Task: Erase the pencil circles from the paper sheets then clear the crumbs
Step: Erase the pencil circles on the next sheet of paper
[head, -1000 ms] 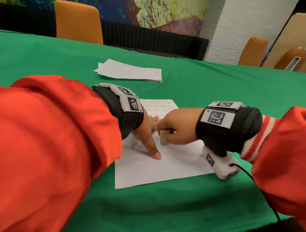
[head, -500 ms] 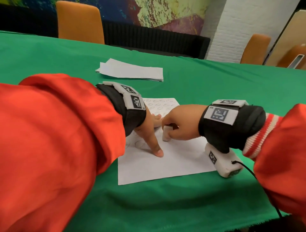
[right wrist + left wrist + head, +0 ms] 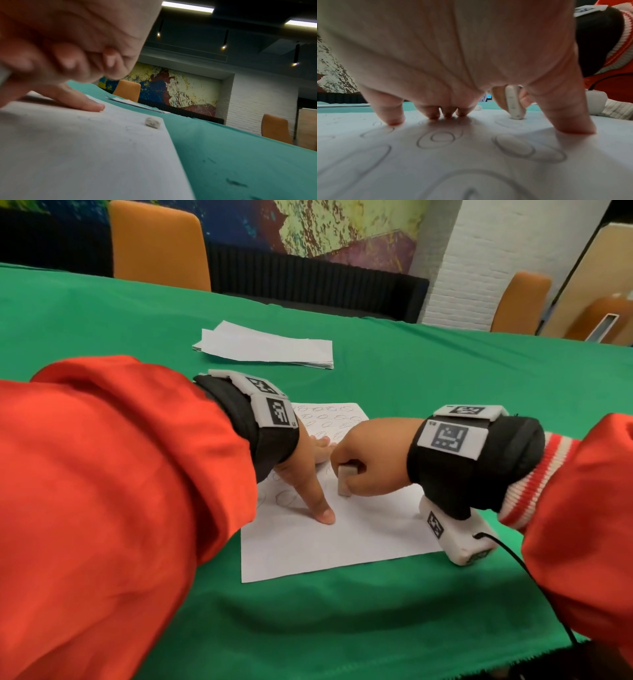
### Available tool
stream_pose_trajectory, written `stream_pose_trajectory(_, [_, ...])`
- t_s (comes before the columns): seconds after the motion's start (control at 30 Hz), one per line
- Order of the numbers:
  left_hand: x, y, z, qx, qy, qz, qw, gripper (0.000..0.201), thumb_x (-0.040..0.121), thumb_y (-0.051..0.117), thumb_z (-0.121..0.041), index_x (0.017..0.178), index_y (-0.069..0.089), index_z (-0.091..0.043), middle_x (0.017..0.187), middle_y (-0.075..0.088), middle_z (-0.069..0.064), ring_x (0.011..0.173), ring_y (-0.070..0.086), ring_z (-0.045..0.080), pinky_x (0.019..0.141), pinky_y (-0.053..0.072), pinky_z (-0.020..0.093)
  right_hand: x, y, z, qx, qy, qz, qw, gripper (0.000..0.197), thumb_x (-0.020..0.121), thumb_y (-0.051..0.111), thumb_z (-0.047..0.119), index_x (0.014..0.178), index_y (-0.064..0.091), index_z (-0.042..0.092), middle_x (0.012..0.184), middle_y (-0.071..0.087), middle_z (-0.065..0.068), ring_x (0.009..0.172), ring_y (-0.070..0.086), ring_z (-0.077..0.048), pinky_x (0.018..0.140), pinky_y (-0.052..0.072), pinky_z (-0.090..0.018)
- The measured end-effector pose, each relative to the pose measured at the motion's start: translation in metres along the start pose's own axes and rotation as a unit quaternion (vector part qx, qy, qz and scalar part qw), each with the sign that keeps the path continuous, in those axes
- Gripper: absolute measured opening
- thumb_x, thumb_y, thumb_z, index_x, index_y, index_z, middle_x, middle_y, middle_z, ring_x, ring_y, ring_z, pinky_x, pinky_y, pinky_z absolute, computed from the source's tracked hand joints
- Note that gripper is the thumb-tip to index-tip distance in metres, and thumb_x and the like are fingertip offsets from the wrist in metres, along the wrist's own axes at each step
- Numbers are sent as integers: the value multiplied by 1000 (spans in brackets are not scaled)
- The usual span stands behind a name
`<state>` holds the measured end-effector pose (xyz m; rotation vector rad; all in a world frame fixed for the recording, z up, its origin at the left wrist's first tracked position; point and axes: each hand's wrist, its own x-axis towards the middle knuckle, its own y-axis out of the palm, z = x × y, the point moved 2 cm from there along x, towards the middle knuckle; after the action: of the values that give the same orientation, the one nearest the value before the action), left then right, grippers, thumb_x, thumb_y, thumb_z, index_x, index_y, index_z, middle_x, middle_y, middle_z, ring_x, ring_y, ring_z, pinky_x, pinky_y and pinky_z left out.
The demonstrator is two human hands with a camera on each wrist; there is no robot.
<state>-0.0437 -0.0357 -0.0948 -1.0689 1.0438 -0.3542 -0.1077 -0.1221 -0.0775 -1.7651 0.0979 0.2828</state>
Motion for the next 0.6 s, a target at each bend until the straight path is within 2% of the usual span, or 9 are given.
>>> stream_pose_trajectory(0.1, [1, 1, 1, 6, -4, 0, 1000, 108, 77, 57, -66, 149, -15, -31, 159, -13, -4, 146, 1, 18, 115, 4, 39, -1, 0, -1, 19, 10, 14, 1000, 26, 86, 51, 29, 61, 46, 26, 63, 48, 7, 57, 42, -8, 52, 34, -24])
stream_pose_trajectory(0.23, [1, 1, 0, 7, -10, -1, 1000, 110, 78, 56, -67, 150, -16, -27, 159, -13, -4, 146, 1, 18, 115, 5, 38, 3, -1, -3, -15, 38, -29, 999, 15, 86, 46, 26, 72, 53, 23, 66, 49, 6, 67, 47, -17, 54, 33, -23])
stream_pose_trajectory(0.37, [2, 1, 2, 12, -10, -1, 1000, 111, 76, 56, -69, 150, -16, -27, 158, -15, -5, 146, -1, 17, 115, 3, 37, -1, 1, -5, 34, 17, 21, 999, 24, 86, 53, 30, 63, 49, 26, 64, 50, 7, 59, 44, -10, 53, 35, -24])
stream_pose_trajectory(0.53, [2, 2, 2, 12, -17, 0, 1000, 111, 78, 55, -68, 150, -17, -24, 158, -17, -5, 146, -3, 15, 116, 1, 36, 3, 0, -6, 2, 50, -23, 998, 20, 84, 49, 26, 64, 50, 22, 63, 49, 6, 61, 43, -14, 52, 33, -23])
stream_pose_trajectory(0.6, [3, 2, 2, 10, -14, 2, 1000, 112, 77, 55, -68, 150, -17, -25, 158, -17, -5, 146, -4, 15, 116, 1, 36, 2, 2, -6, 19, 35, -5, 999, 18, 84, 51, 28, 67, 53, 22, 63, 49, 6, 58, 42, -12, 52, 33, -24])
